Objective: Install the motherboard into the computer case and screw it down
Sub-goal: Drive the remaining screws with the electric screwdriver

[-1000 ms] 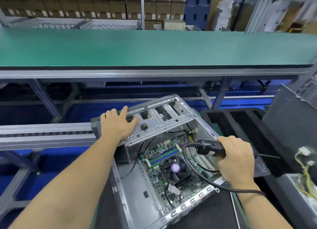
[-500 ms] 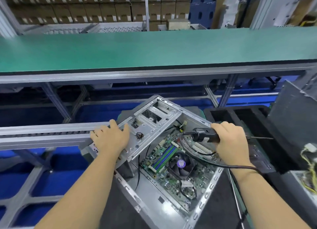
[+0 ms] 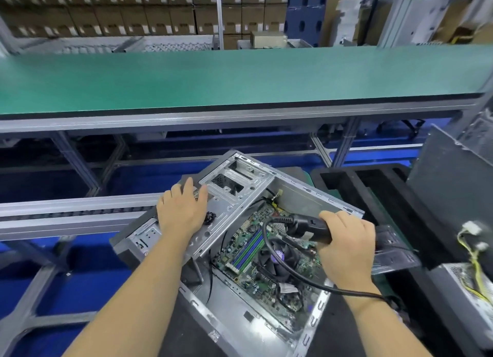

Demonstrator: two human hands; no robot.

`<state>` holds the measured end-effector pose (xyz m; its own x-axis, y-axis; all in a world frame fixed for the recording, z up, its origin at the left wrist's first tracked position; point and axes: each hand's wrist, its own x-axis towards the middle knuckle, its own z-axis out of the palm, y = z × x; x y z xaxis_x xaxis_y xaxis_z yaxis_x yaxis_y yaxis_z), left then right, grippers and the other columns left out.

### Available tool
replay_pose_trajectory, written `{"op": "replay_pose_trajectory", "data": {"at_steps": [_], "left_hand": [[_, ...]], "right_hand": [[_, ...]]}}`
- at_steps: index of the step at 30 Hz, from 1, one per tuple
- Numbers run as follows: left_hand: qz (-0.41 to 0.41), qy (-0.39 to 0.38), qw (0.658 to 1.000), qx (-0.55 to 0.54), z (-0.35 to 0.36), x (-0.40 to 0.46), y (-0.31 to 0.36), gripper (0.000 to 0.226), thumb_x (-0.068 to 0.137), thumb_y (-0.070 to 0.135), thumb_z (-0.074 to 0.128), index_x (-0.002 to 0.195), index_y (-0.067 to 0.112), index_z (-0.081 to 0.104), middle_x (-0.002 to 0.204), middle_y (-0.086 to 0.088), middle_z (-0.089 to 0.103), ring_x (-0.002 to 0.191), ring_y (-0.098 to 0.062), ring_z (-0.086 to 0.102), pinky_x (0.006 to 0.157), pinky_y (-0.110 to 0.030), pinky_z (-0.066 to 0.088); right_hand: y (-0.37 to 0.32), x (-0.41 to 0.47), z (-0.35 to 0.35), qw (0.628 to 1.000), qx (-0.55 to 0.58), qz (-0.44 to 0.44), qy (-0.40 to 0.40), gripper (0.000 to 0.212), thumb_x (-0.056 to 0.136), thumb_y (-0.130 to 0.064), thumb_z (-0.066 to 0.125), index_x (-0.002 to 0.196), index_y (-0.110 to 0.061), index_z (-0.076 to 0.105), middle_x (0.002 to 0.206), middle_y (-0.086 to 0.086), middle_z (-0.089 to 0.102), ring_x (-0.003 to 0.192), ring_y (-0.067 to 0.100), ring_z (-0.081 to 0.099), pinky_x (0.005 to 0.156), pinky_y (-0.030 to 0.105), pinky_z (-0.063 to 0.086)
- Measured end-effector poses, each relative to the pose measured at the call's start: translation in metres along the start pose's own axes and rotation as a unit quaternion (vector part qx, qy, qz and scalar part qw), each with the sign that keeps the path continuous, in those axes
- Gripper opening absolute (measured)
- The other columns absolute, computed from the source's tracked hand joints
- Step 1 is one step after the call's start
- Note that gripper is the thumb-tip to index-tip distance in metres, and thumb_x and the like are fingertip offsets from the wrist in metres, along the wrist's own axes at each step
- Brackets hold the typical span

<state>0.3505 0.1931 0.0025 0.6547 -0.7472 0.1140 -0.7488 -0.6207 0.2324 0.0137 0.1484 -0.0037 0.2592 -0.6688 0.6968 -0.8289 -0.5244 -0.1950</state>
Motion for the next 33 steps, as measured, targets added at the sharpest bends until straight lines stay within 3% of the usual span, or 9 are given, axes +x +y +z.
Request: {"op": "replay_pose_trajectory", "data": {"at_steps": [8,11,13,16,18,20,25,29,33], "left_hand": [[-0.068,0.003,0.998,0.0,-0.004,-0.029,0.0,0.075,0.095,0.065,0.006,0.154,0.023,0.027,0.151,-0.014,0.041,0.136,-0.036,0.036,0.113,-0.052,0.023],[-0.068,0.0,0.998,0.009,-0.005,-0.027,0.002,0.075,0.095,0.065,0.006,0.154,0.023,0.026,0.151,-0.015,0.04,0.135,-0.037,0.036,0.112,-0.052,0.022],[-0.071,-0.002,0.997,0.014,-0.005,-0.026,0.002,0.075,0.094,0.065,0.006,0.153,0.023,0.027,0.15,-0.015,0.041,0.135,-0.037,0.037,0.111,-0.053,0.023],[-0.07,-0.002,0.997,0.016,-0.005,-0.028,0.003,0.075,0.095,0.065,0.007,0.153,0.023,0.027,0.149,-0.016,0.041,0.134,-0.038,0.037,0.111,-0.054,0.023],[-0.071,-0.002,0.997,0.017,-0.006,-0.029,0.003,0.074,0.095,0.064,0.007,0.153,0.023,0.026,0.15,-0.016,0.04,0.135,-0.038,0.036,0.111,-0.054,0.022],[-0.071,-0.004,0.997,0.016,-0.007,-0.029,0.004,0.074,0.095,0.064,0.006,0.154,0.023,0.025,0.152,-0.016,0.037,0.136,-0.038,0.034,0.112,-0.054,0.022],[-0.072,-0.005,0.997,0.009,-0.009,-0.03,0.004,0.073,0.096,0.063,0.007,0.154,0.022,0.025,0.152,-0.016,0.037,0.137,-0.037,0.033,0.113,-0.053,0.02],[-0.07,-0.004,0.997,0.01,-0.009,-0.029,0.005,0.074,0.096,0.064,0.006,0.153,0.022,0.026,0.151,-0.016,0.038,0.137,-0.037,0.033,0.113,-0.053,0.021],[-0.07,-0.005,0.997,0.013,-0.007,-0.029,0.004,0.074,0.095,0.065,0.006,0.153,0.023,0.026,0.151,-0.016,0.038,0.136,-0.038,0.034,0.112,-0.054,0.021]], "right_hand": [[0.009,0.033,-0.004,0.996,0.048,0.01,-0.069,0.038,0.065,0.006,0.079,0.098,-0.011,0.073,0.083,0.008,0.069,0.078,0.037,0.065,0.069,0.042,0.047],[0.012,0.036,-0.017,0.966,0.163,0.189,-0.072,0.024,0.085,-0.022,0.073,0.096,-0.033,0.054,0.08,-0.01,0.063,0.073,0.024,0.062,0.063,0.035,0.048],[0.022,0.039,-0.025,0.936,0.219,0.275,-0.017,0.04,0.087,-0.028,0.074,0.094,-0.039,0.036,0.077,-0.014,0.057,0.067,0.024,0.059,0.06,0.033,0.043],[0.043,0.044,-0.036,0.884,0.303,0.356,-0.013,0.056,0.083,-0.02,0.08,0.104,-0.031,0.028,0.091,0.007,0.064,0.073,0.034,0.065,0.063,0.045,0.052],[0.053,0.042,-0.038,0.845,0.335,0.415,-0.048,0.058,0.082,-0.023,0.084,0.109,-0.025,0.032,0.102,0.015,0.063,0.086,0.04,0.067,0.074,0.053,0.057],[0.058,0.033,-0.035,0.823,0.328,0.458,-0.07,0.055,0.078,-0.029,0.088,0.107,-0.02,0.042,0.101,0.009,0.063,0.094,0.037,0.067,0.077,0.05,0.057],[0.065,0.002,-0.016,0.73,0.385,0.561,-0.063,0.034,0.081,-0.027,0.087,0.101,-0.012,0.064,0.09,0.01,0.067,0.073,0.03,0.067,0.058,0.046,0.062],[0.066,-0.019,0.0,0.743,0.334,0.557,-0.16,0.026,0.09,-0.039,0.077,0.096,-0.015,0.072,0.092,0.012,0.074,0.087,0.032,0.068,0.086,0.051,0.058],[0.077,-0.016,0.002,0.69,0.398,0.578,-0.18,0.019,0.094,-0.027,0.074,0.1,-0.008,0.072,0.088,0.017,0.072,0.072,0.032,0.066,0.067,0.042,0.058]]}}
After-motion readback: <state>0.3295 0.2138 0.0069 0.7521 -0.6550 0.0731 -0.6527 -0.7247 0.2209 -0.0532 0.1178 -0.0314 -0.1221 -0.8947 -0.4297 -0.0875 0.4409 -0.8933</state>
